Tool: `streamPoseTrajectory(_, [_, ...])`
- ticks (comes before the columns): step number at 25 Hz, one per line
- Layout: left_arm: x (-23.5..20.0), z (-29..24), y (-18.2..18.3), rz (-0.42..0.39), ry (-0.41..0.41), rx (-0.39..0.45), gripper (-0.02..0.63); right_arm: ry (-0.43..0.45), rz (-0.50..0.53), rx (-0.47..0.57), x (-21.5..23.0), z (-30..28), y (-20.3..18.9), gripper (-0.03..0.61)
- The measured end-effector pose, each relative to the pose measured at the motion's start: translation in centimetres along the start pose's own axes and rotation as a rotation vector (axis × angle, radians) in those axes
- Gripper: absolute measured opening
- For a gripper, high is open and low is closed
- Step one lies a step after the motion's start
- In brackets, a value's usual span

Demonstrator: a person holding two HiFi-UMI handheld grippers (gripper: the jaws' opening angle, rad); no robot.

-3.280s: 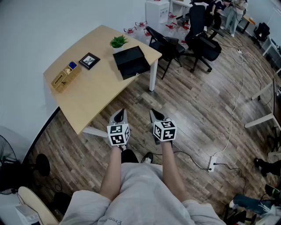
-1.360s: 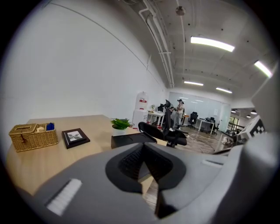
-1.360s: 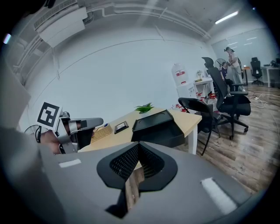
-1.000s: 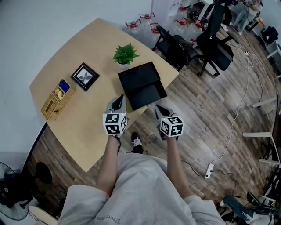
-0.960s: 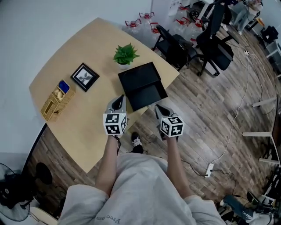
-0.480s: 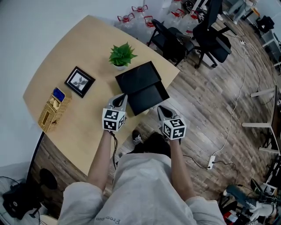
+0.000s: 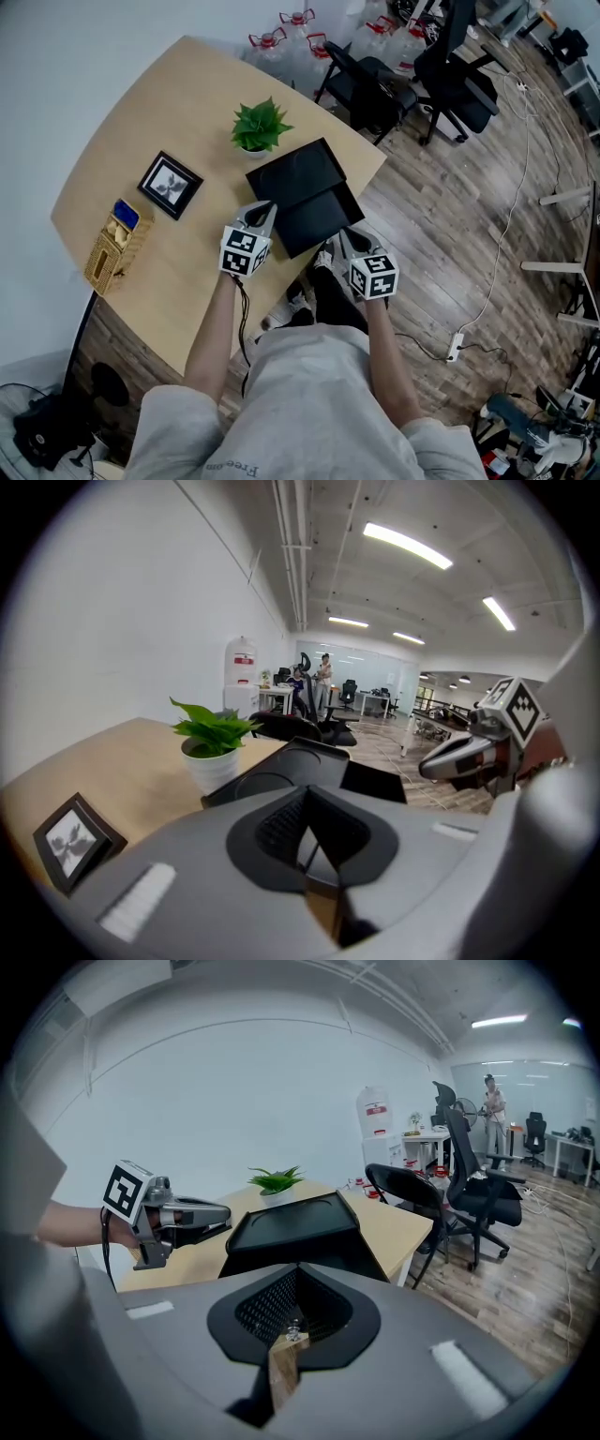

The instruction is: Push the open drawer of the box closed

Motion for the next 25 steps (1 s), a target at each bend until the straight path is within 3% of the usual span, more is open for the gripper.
streamPoseTrajectory(12, [-2.0,-5.3,-0.5,-0.074,-0.026,-0.115,0.052,0.033,-0.002,-0.029,3.4,-4.5,1.8,0.002])
streamPoseTrajectory(25, [-1.2,-6.9,-0.8,-0.184,-0.146,-0.250,0.052,0.069,0.010,-0.054,4.3,-6.8,1.7,0.002])
Point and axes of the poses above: the fingertips, and each gripper's own axes: z backward along the fingers, x to its right, y out of its top, the point moved 8 cm from there along z, backward along the fingers, and after that the axes turned 12 degrees about x, right-handed, at the moved point
